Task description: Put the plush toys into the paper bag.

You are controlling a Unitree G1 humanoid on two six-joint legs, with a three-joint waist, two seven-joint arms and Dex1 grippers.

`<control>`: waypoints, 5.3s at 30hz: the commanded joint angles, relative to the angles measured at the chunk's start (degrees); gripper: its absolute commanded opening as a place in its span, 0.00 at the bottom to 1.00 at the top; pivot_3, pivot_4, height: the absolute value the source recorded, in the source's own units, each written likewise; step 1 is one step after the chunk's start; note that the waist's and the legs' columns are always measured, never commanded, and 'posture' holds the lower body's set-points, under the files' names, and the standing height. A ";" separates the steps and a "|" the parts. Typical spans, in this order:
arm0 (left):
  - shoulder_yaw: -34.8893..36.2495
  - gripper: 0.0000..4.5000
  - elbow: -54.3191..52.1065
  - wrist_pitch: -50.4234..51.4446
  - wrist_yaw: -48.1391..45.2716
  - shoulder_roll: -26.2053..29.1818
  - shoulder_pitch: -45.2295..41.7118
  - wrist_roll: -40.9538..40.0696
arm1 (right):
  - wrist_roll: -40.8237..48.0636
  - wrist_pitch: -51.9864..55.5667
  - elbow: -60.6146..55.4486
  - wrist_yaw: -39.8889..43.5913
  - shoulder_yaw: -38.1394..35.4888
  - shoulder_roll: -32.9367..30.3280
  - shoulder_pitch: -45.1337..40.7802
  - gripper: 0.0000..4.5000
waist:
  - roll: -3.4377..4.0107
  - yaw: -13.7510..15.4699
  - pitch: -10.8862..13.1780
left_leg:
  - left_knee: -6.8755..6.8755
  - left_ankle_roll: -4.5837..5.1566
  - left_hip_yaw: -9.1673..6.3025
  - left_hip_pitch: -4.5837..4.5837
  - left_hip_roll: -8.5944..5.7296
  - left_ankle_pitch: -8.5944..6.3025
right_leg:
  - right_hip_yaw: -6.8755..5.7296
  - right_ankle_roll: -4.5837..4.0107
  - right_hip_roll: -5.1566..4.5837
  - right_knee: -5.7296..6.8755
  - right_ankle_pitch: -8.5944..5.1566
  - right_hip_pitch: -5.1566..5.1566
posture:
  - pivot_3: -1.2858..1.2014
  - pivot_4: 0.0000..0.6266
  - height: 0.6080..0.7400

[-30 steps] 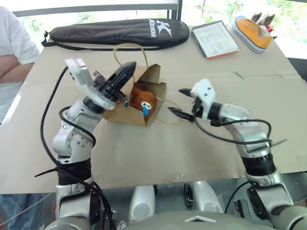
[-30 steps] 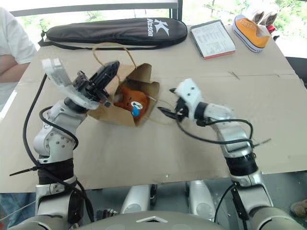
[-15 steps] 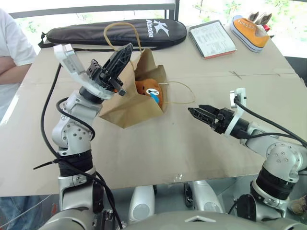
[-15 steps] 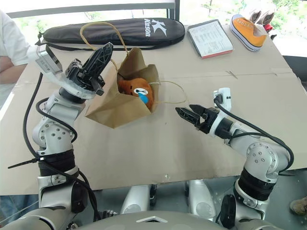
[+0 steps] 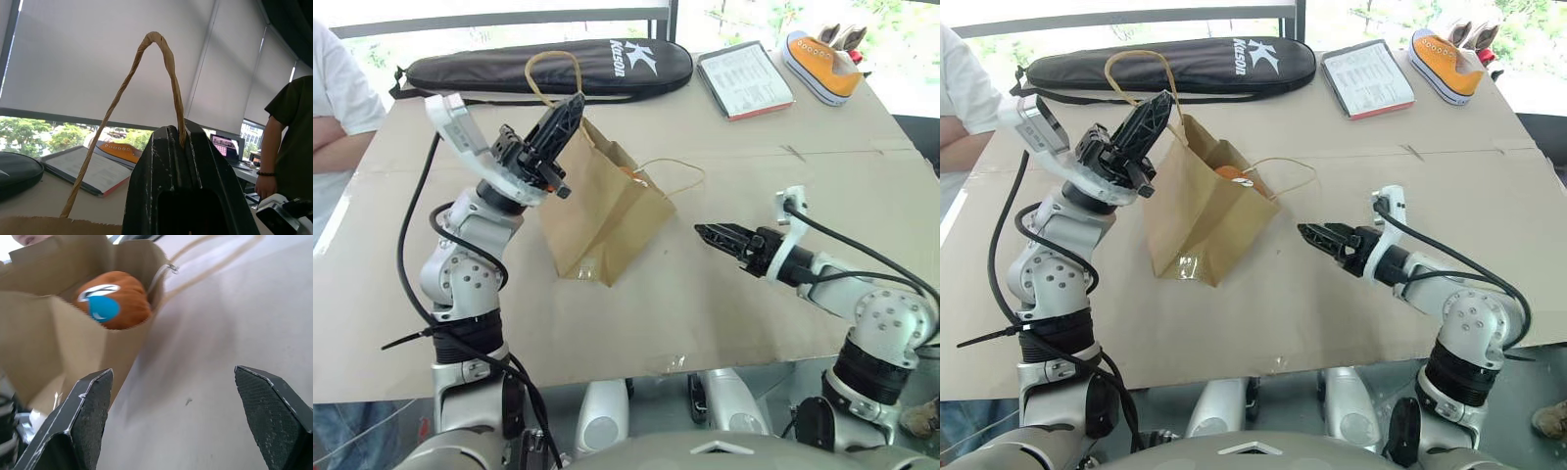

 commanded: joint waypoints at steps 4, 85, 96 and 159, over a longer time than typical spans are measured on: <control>0.03 0.00 -6.27 1.43 -0.59 0.78 2.03 -3.00 | 5.66 -4.62 7.41 -2.05 -1.95 4.02 -7.90 0.85 | 0.02 0.08 0.01 | -0.03 0.00 -0.03 -0.02 0.00 0.00 | -0.03 0.01 0.00 -0.02 0.01 -0.01 | 0.52 0.24 1.00; -7.21 0.00 13.96 -4.93 -13.90 7.31 -8.14 12.00 | 33.26 -23.00 -4.79 -20.27 12.36 -19.32 -17.15 0.01 | 0.10 0.30 0.09 | -0.38 0.02 0.05 -0.13 0.01 -0.01 | -0.04 0.00 -0.02 -0.66 0.01 0.02 | 0.52 0.24 1.00; -8.96 0.00 19.09 -6.26 -17.05 8.10 -10.44 17.59 | 19.18 -26.21 -5.21 -12.89 16.59 -25.22 -10.59 0.12 | 0.08 0.31 0.09 | -0.37 0.02 0.06 -0.23 0.01 -0.01 | -0.03 0.02 -0.03 -0.66 0.03 -0.09 | 0.52 0.24 1.00; -16.66 0.03 -5.05 -6.90 3.38 1.86 12.33 30.85 | -20.11 -47.82 -1.18 20.82 34.66 -23.47 2.17 0.00 | 0.00 0.73 0.05 | -0.28 0.02 0.11 -0.05 -0.02 -0.01 | -0.01 0.02 -0.07 -0.60 0.04 0.07 | 0.52 0.24 1.00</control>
